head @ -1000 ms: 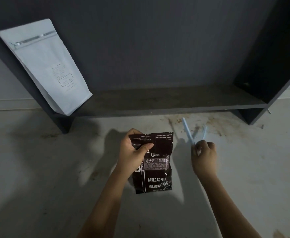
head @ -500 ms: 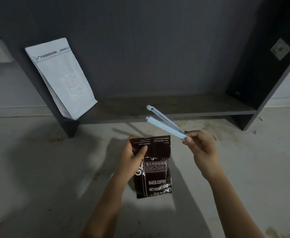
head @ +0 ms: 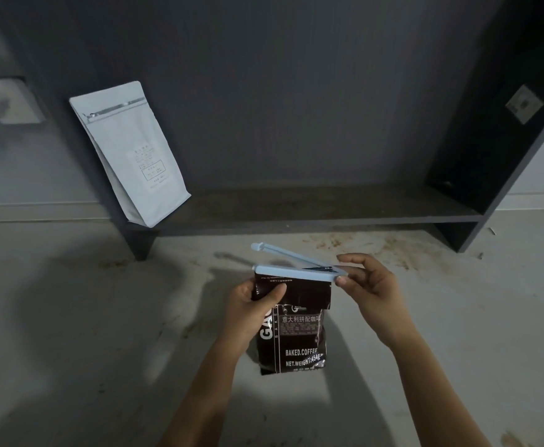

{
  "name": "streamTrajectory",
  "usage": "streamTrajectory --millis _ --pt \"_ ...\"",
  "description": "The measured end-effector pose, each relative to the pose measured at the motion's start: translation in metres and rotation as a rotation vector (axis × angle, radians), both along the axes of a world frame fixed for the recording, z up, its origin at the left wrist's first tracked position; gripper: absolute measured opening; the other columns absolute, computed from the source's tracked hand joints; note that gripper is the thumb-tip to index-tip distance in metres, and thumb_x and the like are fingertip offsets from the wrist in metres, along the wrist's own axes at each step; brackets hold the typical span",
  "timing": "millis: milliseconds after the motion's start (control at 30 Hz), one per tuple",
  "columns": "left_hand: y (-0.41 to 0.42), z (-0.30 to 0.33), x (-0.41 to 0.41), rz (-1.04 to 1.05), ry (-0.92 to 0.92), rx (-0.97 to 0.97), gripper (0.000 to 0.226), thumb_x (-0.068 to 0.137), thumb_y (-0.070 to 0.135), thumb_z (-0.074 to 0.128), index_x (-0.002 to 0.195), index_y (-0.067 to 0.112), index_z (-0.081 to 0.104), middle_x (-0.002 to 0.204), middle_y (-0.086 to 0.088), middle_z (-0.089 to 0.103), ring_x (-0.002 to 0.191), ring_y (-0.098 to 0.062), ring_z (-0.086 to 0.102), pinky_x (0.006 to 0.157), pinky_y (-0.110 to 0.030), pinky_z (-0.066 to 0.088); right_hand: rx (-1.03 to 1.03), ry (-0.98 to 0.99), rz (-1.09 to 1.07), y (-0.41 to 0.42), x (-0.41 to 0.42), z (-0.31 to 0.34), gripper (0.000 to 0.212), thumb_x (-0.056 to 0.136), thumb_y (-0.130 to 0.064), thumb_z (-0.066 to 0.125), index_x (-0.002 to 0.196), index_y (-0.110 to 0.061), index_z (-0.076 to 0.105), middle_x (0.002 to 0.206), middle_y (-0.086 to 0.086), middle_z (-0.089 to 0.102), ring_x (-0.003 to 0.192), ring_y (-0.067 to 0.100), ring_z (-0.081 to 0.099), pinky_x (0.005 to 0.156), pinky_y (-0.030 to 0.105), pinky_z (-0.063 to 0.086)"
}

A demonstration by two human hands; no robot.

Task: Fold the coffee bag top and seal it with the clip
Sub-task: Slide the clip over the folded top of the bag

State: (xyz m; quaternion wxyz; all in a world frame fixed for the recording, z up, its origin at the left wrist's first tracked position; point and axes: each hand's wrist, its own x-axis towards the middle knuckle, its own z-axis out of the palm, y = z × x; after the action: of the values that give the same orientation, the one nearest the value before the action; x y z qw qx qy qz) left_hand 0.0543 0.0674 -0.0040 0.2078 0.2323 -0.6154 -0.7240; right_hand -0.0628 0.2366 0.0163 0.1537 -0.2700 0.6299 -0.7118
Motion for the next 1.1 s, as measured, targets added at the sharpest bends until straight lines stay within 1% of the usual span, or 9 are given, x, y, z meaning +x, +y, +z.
streamTrajectory --millis 167,300,400,500,567,767,900,1000,1100 --pt "0.002 0.001 0.001 -0.001 0.036 0.004 0.005 0.073 0.016 0.074 0.073 0.020 0.075 0.073 0.003 0.079 0.071 -0.015 0.075 0.059 -0.020 0.057 -0.005 -0.050 0.051 -0.005 0.001 -0.003 0.029 0.083 0.005 0.058 0.097 -0.021 0.062 0.072 0.000 0.075 0.076 0.010 0.069 0.073 0.015 0.052" --pt "0.002 0.002 0.002 -0.017 0.089 -0.050 0.014 0.076 0.013 0.072 0.083 0.024 0.076 0.082 0.007 0.079 0.081 -0.012 0.074 0.064 -0.015 0.055 0.055 -0.015 0.071 -0.011 0.001 0.000 0.021 0.084 0.002 0.059 0.093 -0.017 0.062 0.071 0.014 0.065 0.070 0.008 0.066 0.068 0.014 0.052" --pt "0.002 0.001 0.001 -0.010 0.124 -0.067 0.018 0.077 0.009 0.071 0.091 0.020 0.074 0.084 0.008 0.079 0.083 -0.010 0.073 0.065 -0.014 0.055 0.095 0.022 0.085 -0.012 -0.001 0.003 0.018 0.084 0.000 0.060 0.092 -0.016 0.062 0.071 0.008 0.068 0.071 0.009 0.067 0.069 0.017 0.054" --pt "0.002 -0.001 0.000 -0.019 0.151 -0.067 0.023 0.072 0.020 0.073 0.095 0.017 0.074 0.090 0.005 0.079 0.089 -0.015 0.073 0.069 -0.017 0.056 0.096 0.008 0.087 -0.013 0.001 0.002 0.018 0.084 0.001 0.059 0.091 -0.015 0.062 0.067 -0.003 0.071 0.071 0.009 0.068 0.066 0.016 0.054" --pt "0.002 -0.002 0.000 -0.022 0.155 -0.080 0.028 0.072 0.023 0.073 0.099 0.015 0.073 0.093 0.003 0.078 0.091 -0.017 0.073 0.070 -0.018 0.056 0.097 -0.001 0.081 -0.014 0.002 0.001 0.019 0.085 0.003 0.058 0.090 -0.015 0.062 0.066 -0.006 0.073 0.070 0.008 0.068 0.064 0.015 0.053" --pt "0.001 -0.006 -0.001 -0.019 0.138 -0.110 0.026 0.070 0.026 0.073 0.095 0.020 0.073 0.088 0.005 0.079 0.086 -0.015 0.074 0.067 -0.018 0.056 0.099 -0.029 0.125 -0.016 0.004 0.008 0.015 0.082 -0.003 0.063 0.086 -0.017 0.065 0.064 -0.006 0.073 0.066 0.008 0.068 0.059 0.017 0.054" --pt "0.001 -0.006 -0.002 -0.040 0.150 -0.162 0.032 0.073 0.027 0.072 0.100 0.010 0.070 0.096 -0.010 0.076 0.090 -0.022 0.073 0.075 -0.028 0.059 0.111 -0.034 0.110 -0.021 0.008 0.009 0.017 0.077 -0.004 0.069 0.080 -0.021 0.070 0.066 -0.005 0.073 0.065 0.010 0.069 0.056 0.018 0.054" --pt "-0.001 -0.004 0.000 -0.076 0.138 -0.235 0.034 0.072 0.034 0.074 0.100 0.015 0.070 0.098 -0.006 0.076 0.092 -0.018 0.072 0.074 -0.026 0.058 0.113 -0.027 0.049 -0.025 0.009 0.007 0.022 0.077 0.001 0.067 0.074 -0.021 0.070 0.063 -0.003 0.072 0.061 0.013 0.068 0.053 0.022 0.055" --pt "-0.006 -0.006 0.002 -0.109 0.089 -0.264 0.036 0.065 0.040 0.082 0.098 0.030 0.070 0.098 0.001 0.076 0.095 -0.017 0.071 0.077 -0.029 0.058 0.121 -0.015 0.014 -0.026 0.010 0.005 0.025 0.077 0.003 0.067 0.072 -0.022 0.069 0.063 -0.003 0.072 0.062 0.013 0.067 0.054 0.024 0.056"
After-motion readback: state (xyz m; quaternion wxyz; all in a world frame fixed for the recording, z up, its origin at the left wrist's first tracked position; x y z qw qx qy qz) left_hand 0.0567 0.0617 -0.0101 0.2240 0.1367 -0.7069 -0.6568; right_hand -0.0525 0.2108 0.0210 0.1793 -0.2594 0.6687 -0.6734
